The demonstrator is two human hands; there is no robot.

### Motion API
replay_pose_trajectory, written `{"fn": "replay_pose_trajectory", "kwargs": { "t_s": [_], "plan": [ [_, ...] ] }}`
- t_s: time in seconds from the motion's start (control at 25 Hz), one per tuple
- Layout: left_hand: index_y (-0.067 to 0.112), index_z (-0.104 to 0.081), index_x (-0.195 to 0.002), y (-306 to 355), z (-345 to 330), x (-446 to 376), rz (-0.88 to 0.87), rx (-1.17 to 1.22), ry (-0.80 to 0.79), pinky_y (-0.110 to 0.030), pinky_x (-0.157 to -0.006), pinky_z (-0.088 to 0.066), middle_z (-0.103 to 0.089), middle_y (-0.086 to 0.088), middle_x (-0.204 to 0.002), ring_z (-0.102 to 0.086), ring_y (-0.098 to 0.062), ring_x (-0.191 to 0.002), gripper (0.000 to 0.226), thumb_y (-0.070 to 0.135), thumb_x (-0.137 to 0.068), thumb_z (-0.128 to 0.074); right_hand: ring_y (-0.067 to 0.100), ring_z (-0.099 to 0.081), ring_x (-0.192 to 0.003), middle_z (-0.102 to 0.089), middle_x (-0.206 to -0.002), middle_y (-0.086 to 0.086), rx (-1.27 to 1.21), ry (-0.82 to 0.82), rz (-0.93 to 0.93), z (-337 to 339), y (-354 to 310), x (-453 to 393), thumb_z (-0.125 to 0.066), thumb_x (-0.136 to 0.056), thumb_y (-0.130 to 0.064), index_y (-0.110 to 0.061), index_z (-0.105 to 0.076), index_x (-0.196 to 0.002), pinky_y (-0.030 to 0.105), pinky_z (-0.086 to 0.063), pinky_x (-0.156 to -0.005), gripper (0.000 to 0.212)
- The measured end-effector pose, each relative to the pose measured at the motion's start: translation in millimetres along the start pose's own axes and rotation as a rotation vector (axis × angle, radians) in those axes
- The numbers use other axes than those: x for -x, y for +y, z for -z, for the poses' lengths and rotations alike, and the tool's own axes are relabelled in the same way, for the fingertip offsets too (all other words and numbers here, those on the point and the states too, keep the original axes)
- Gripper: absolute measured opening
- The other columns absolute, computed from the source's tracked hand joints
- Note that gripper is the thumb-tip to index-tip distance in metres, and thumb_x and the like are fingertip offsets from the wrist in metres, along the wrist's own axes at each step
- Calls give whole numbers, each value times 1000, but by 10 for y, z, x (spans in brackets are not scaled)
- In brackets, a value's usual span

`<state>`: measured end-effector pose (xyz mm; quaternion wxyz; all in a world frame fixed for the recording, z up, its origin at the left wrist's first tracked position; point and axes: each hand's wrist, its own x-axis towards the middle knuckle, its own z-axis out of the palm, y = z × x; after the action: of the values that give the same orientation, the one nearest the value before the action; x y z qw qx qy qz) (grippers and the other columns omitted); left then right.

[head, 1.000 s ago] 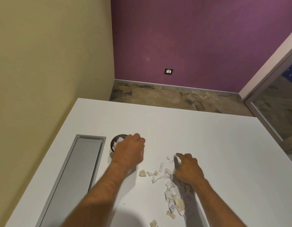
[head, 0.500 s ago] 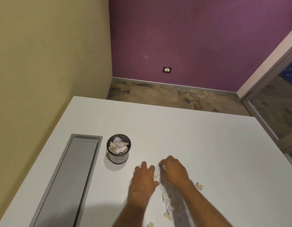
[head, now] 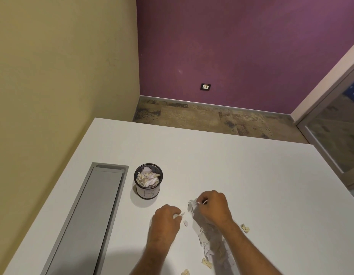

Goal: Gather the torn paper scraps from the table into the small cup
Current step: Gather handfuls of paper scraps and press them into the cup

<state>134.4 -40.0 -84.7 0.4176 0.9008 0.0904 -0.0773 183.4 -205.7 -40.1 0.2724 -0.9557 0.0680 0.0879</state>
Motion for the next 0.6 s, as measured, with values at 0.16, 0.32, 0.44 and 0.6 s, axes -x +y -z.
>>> {"fn": "replay_pose_trajectory", "kwargs": {
  "t_s": [0.16, 0.32, 0.44, 0.6],
  "plan": [
    [24, -76, -96, 31, 248, 98, -69, 117, 89, -22, -85, -53, -73, 10, -94, -65, -2, -85, 16, 23, -80, -75, 3, -68, -60, -71, -62, -13, -262, 69, 25, 232, -315, -58, -75, -71, -8, -25, -73, -62, 21, -55, -64, 19],
    [25, -78, -86, 147, 591, 114, -108, 246, 238, -15, -74, -51, -72, 12, -83, -64, 3, -75, 14, 18, -74, -81, 8, -70, -58, -72, -60, -11, -385, 71, 139, 332, -836, -124, -76, -69, -9, -22, -74, -63, 24, -57, -62, 14],
    [26, -79, -85, 200, 906, 25, -125, 280, 345, -18, -71, -54, -73, 12, -83, -66, -1, -72, 17, 17, -72, -84, 4, -68, -60, -71, -63, -12, -290, 31, 281, 266, -1224, -224, -75, -70, -12, -23, -75, -67, 16, -52, -62, 11],
    [23, -79, -85, 208, 1305, -188, -158, 162, 432, -23, -67, -51, -70, 7, -76, -61, -7, -65, 18, 13, -70, -84, 10, -67, -73, -75, -80, -7, -59, -57, 368, 88, -1495, -371, -72, -74, -16, -23, -76, -78, 21, -51, -69, 9]
  ]
}}
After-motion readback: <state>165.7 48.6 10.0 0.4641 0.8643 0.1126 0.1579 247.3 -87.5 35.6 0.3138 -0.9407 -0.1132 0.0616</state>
